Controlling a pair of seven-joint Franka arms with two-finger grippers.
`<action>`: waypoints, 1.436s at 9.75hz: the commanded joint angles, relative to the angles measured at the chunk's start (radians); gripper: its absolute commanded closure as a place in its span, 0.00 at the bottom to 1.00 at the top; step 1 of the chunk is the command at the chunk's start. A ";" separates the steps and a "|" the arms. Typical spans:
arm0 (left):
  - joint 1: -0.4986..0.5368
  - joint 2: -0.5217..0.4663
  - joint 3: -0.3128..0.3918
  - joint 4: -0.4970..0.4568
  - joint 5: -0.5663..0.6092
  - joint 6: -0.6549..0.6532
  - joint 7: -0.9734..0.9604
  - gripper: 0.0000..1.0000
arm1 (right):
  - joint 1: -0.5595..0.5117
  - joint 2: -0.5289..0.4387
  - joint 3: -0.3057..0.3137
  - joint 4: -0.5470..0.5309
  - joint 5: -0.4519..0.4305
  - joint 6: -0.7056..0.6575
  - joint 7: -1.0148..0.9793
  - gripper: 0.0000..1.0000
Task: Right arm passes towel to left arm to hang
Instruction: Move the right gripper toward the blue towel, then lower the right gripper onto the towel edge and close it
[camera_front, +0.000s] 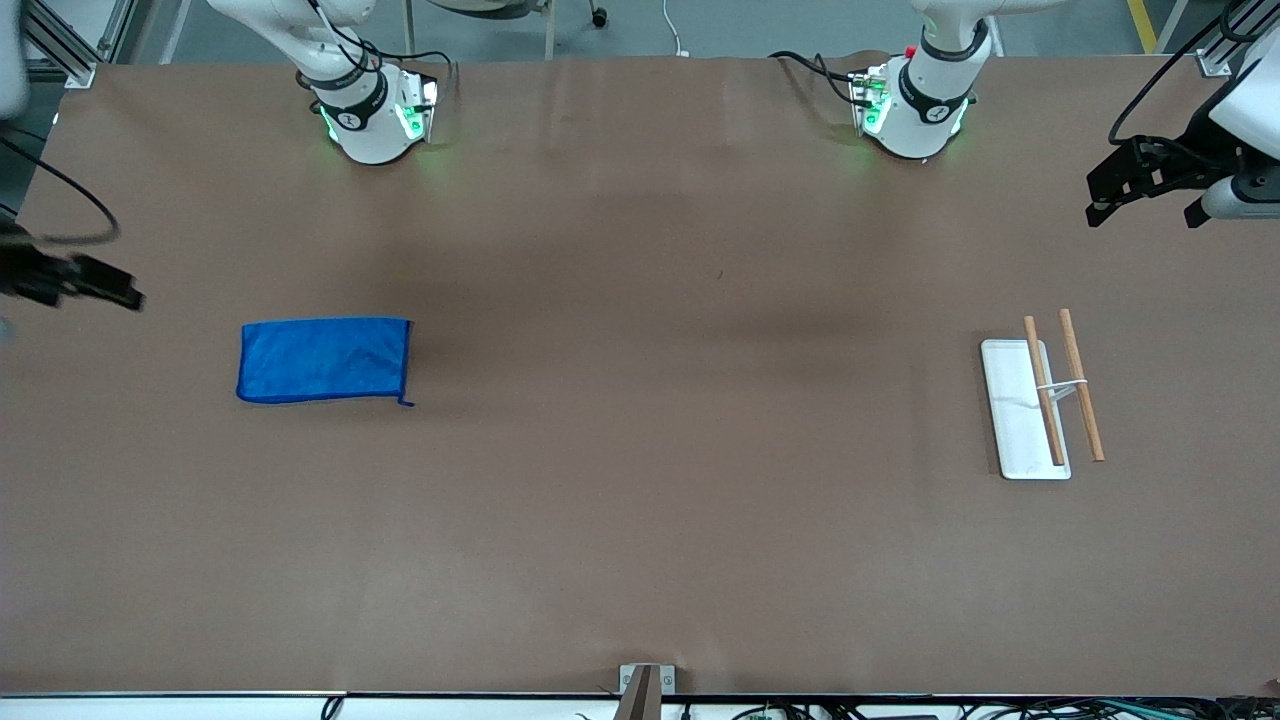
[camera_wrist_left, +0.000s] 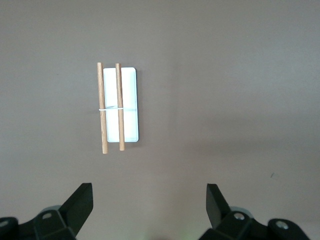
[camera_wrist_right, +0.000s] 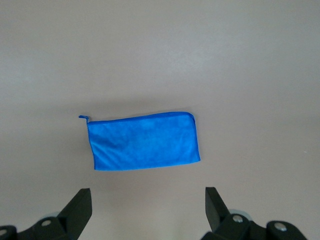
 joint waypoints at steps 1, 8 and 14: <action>0.000 0.014 0.001 -0.014 -0.010 0.001 0.022 0.00 | 0.001 -0.017 0.003 -0.193 0.001 0.162 -0.017 0.00; 0.000 0.021 0.001 -0.012 -0.011 -0.006 0.021 0.00 | -0.005 0.166 0.003 -0.568 -0.006 0.800 -0.088 0.01; 0.002 0.016 0.001 -0.011 -0.011 -0.043 0.019 0.00 | -0.005 0.260 0.004 -0.655 -0.006 0.963 -0.081 0.10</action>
